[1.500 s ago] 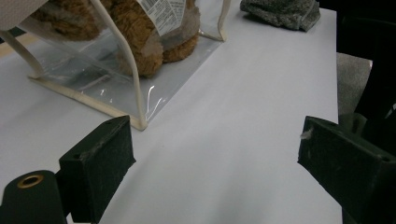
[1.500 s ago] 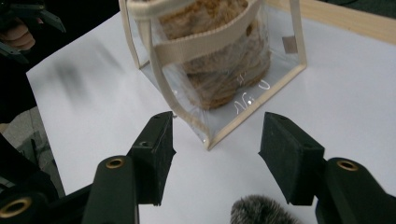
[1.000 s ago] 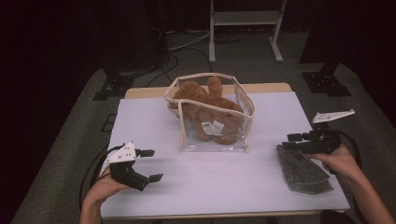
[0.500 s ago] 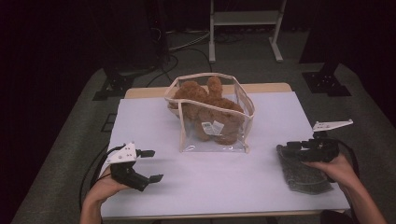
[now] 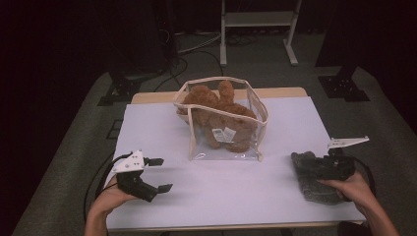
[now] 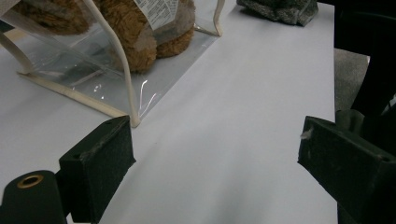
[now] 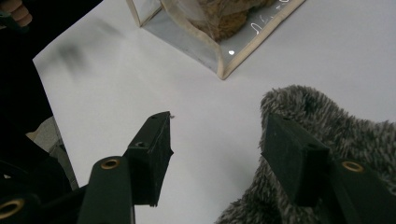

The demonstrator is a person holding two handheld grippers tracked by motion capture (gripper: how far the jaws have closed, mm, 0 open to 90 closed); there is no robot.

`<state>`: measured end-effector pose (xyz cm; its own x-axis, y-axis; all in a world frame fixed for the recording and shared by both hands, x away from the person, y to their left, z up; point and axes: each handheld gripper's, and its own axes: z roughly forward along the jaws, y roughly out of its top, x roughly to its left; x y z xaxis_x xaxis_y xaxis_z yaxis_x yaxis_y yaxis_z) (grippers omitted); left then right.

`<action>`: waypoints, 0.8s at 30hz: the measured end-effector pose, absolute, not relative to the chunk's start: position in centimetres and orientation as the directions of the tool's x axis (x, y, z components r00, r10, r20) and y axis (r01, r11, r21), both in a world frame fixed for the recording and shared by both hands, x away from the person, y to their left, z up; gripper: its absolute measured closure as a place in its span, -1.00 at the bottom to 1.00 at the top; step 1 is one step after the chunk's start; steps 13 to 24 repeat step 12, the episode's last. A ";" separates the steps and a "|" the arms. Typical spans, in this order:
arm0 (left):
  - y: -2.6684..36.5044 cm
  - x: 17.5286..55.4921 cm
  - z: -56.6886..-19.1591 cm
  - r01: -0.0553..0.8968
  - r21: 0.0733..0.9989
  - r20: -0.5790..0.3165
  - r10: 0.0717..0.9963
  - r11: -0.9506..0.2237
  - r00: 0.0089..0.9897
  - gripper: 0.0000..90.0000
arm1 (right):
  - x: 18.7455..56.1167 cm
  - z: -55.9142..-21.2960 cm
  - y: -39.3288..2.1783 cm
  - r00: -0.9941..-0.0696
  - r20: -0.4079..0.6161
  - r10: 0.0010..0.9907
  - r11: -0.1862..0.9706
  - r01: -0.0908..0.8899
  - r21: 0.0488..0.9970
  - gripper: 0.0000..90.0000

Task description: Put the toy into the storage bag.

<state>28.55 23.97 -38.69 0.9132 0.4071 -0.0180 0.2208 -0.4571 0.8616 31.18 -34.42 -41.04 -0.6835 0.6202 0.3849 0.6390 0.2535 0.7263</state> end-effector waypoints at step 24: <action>23.9 28.4 -38.5 0.215 0.859 -0.010 0.406 -0.464 0.914 -0.79 | 30.5 -41.8 -34.2 -0.686 0.385 0.618 0.261 0.641 0.722 -0.12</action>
